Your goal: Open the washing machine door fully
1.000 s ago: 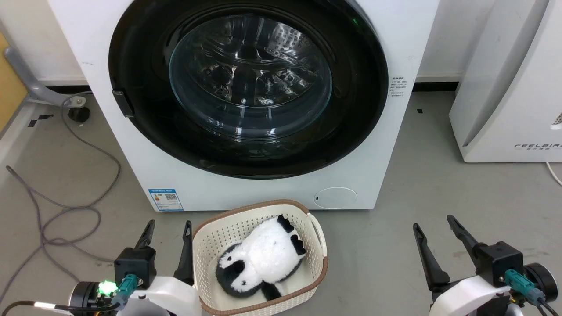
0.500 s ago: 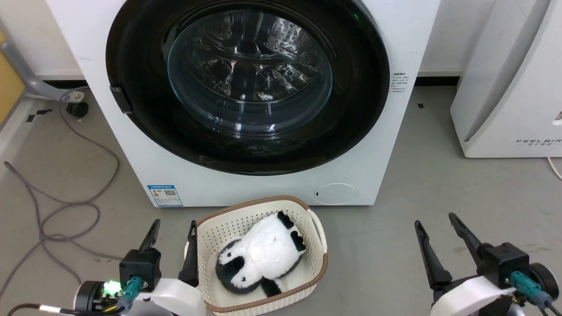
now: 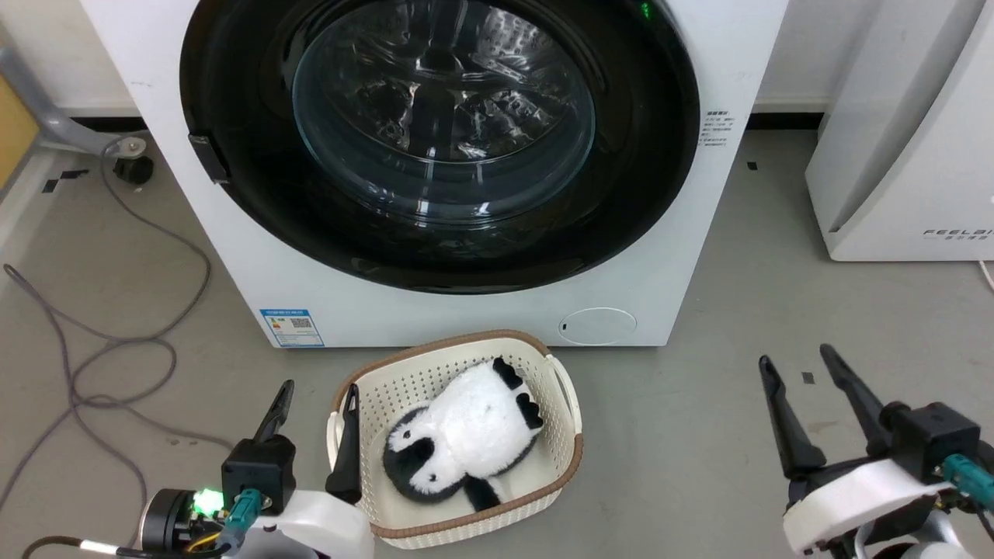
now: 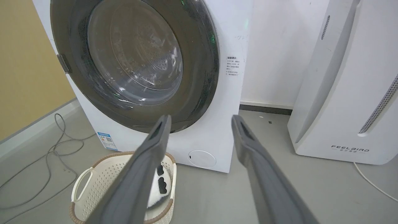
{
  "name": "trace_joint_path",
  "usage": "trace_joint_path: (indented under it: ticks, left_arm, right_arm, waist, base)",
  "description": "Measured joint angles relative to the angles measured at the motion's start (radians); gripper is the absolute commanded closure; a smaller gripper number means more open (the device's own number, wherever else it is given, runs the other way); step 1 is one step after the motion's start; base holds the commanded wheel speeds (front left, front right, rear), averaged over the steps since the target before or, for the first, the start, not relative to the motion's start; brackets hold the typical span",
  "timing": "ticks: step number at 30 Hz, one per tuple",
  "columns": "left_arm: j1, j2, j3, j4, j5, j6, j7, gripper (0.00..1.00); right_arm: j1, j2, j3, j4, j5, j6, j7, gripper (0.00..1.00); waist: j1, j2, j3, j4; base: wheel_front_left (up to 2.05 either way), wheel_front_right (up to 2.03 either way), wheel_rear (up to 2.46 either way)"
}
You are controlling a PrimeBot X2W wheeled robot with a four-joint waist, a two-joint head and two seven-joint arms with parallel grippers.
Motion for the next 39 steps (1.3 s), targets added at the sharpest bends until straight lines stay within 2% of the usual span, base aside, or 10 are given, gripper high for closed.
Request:
trace_joint_path:
  ticks: [17, 33, 34, 35, 39]
  left_arm:
    - [-0.033, 0.004, -0.034, 0.003, 0.0, 0.009, -0.035, 0.0]
    - [-0.07, 0.007, -0.074, 0.01, 0.0, 0.021, -0.066, 0.0]
    - [-0.074, 0.007, -0.077, 0.01, 0.0, 0.023, -0.071, 0.0]
    - [-0.076, 0.007, -0.08, 0.009, 0.0, 0.025, -0.072, 0.0]
    - [-0.083, 0.007, -0.095, 0.01, -0.001, 0.027, -0.079, 0.0]
  right_arm:
    - [-0.141, -0.077, -0.022, 0.02, 0.177, 0.0, 0.037, 0.0]
    - [-0.35, -0.094, -0.15, 0.09, 0.406, 0.0, 0.137, 0.0]
    - [-0.367, -0.096, -0.158, 0.1, 0.417, 0.0, 0.144, 0.74]
    - [-0.386, -0.102, -0.164, 0.115, 0.429, 0.0, 0.152, 1.0]
    - [-0.462, -0.134, -0.177, 0.159, 0.483, 0.0, 0.182, 1.0]
  waist:
    - [0.0, 0.0, 0.06, 0.022]
    - [0.0, 0.0, 0.125, 0.057]
    - [0.0, 0.0, 0.129, 0.06]
    - [0.0, 0.0, 0.134, 0.062]
    - [0.0, 0.0, 0.157, 0.073]
  base:
    - [0.0, 0.0, 0.0]
    - [0.0, 0.0, 0.0]
    - [0.0, 0.0, 0.0]
    - [0.0, 0.0, 0.0]
    - [0.0, 0.0, 0.0]
